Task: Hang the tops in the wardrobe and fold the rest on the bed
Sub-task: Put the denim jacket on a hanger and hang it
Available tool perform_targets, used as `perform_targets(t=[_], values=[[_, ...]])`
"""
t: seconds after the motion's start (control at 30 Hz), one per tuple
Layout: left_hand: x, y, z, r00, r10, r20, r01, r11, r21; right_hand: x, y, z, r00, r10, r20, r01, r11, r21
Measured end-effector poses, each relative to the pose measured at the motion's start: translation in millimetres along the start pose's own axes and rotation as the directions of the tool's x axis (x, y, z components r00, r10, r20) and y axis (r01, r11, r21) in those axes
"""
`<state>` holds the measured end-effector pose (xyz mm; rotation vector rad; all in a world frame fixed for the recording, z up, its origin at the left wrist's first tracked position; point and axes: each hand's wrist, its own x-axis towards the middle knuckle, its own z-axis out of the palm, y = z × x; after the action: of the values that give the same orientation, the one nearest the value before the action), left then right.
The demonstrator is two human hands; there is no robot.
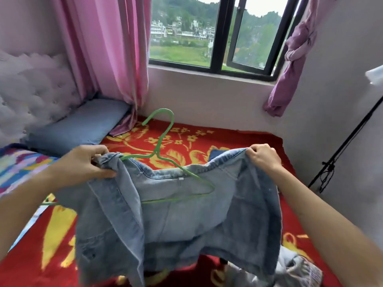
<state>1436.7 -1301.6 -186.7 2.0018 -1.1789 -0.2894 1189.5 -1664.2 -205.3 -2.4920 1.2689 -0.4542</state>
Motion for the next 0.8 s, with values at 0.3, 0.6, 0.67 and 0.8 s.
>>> perform_targets(t=[0.3, 0.6, 0.67, 0.8], values=[[9, 17, 13, 0.996, 0.091, 0.008, -0.088, 0.979, -0.182, -14, -26, -29, 0.994, -0.069, -0.086, 0.076, 0.994, 0.084], [11, 24, 53, 0.702, 0.173, -0.691, 0.142, 0.916, 0.374, -74, -87, -32, 0.944, -0.329, -0.027, 0.327, 0.923, 0.205], [9, 21, 41, 0.638, 0.172, -0.751, 0.157, 0.925, 0.345, -88, -84, -30, 0.863, -0.462, 0.205, 0.405, 0.875, 0.266], [5, 7, 17, 0.621, 0.070, -0.781, 0.053, 0.990, 0.130, -71, -69, -35, 0.841, -0.537, 0.069, 0.516, 0.833, 0.198]])
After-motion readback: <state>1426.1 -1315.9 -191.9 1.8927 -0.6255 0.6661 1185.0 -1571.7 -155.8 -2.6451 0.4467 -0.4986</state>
